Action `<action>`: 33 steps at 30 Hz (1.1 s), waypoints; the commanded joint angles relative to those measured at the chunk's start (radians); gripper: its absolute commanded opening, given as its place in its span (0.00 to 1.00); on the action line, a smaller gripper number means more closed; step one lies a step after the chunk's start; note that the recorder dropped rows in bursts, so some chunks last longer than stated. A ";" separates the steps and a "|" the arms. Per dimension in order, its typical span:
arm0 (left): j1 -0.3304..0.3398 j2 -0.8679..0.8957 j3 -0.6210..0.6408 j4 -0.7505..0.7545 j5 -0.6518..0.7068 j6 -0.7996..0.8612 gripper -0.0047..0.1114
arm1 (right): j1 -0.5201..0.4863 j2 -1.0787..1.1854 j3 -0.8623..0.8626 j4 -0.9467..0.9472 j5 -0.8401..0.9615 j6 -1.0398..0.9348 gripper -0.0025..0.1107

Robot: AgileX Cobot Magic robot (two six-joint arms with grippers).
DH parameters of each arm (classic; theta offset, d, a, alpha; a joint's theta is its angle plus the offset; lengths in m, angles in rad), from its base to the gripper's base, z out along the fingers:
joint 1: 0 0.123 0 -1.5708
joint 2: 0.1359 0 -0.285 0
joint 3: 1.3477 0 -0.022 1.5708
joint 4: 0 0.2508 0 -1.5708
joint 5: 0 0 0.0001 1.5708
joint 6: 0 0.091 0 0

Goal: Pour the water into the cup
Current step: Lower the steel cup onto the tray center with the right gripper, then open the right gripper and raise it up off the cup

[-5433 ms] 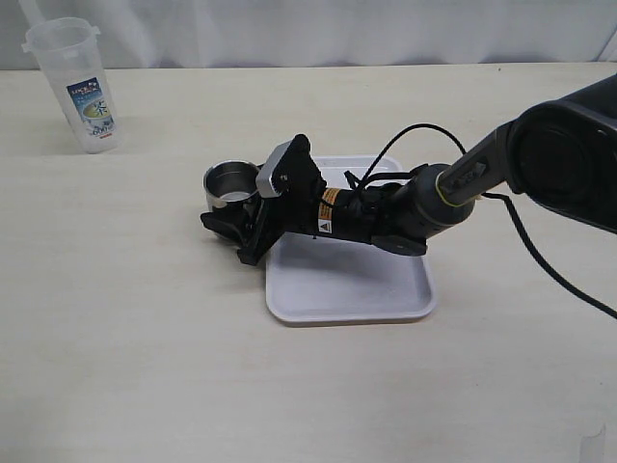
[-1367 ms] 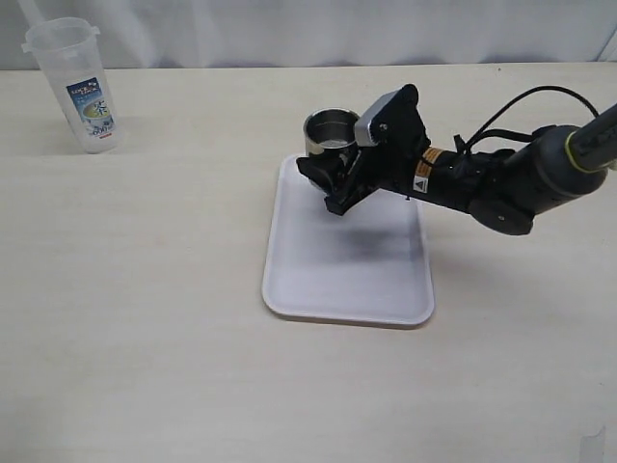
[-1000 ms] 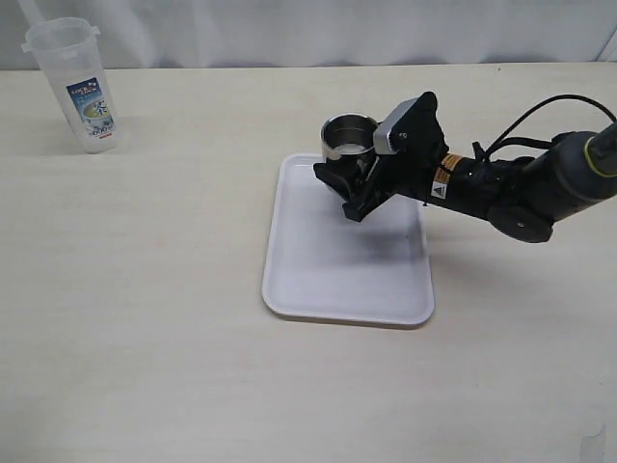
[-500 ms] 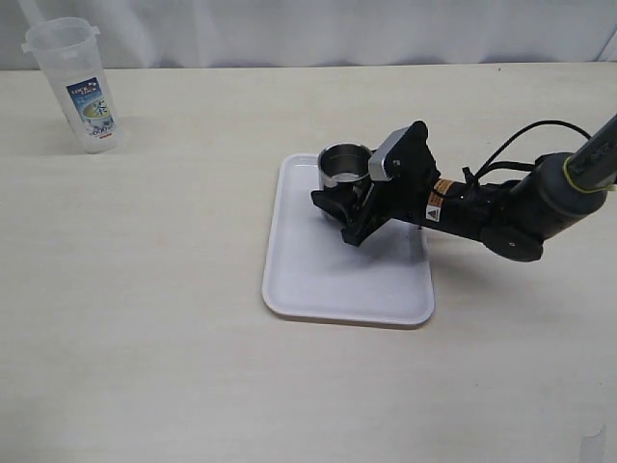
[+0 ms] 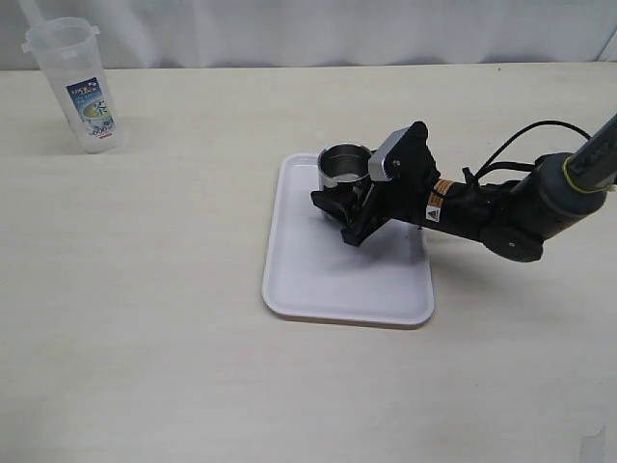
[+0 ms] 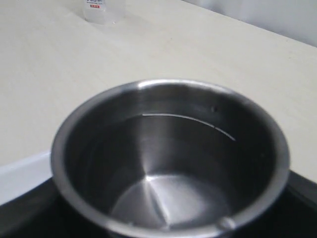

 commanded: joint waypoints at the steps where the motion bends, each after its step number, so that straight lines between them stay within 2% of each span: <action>1: -0.003 -0.002 0.003 0.002 -0.006 0.000 0.04 | -0.002 -0.006 -0.005 0.001 -0.044 -0.013 0.34; 6: -0.003 -0.002 0.003 0.002 -0.006 0.000 0.04 | -0.002 -0.006 -0.005 0.008 -0.044 -0.013 0.62; 8: -0.003 -0.002 0.003 0.002 -0.006 0.000 0.04 | -0.002 -0.006 -0.005 0.008 -0.044 -0.013 0.68; 10: -0.003 -0.002 0.003 0.002 -0.006 0.000 0.04 | -0.002 -0.006 -0.005 0.008 -0.044 -0.013 0.71; 21: -0.003 -0.002 0.003 0.000 -0.008 0.000 0.04 | -0.002 -0.006 -0.005 -0.001 -0.044 -0.013 0.72; 23: -0.003 -0.002 0.003 0.000 -0.008 0.000 0.04 | -0.002 -0.006 -0.005 -0.001 -0.044 -0.013 0.80; 26: -0.003 -0.002 0.003 0.000 -0.008 0.000 0.04 | -0.002 -0.006 -0.005 0.007 -0.044 -0.013 0.99; 33: -0.003 -0.002 0.003 0.000 -0.008 0.000 0.04 | -0.002 -0.021 -0.005 0.007 -0.044 -0.016 0.99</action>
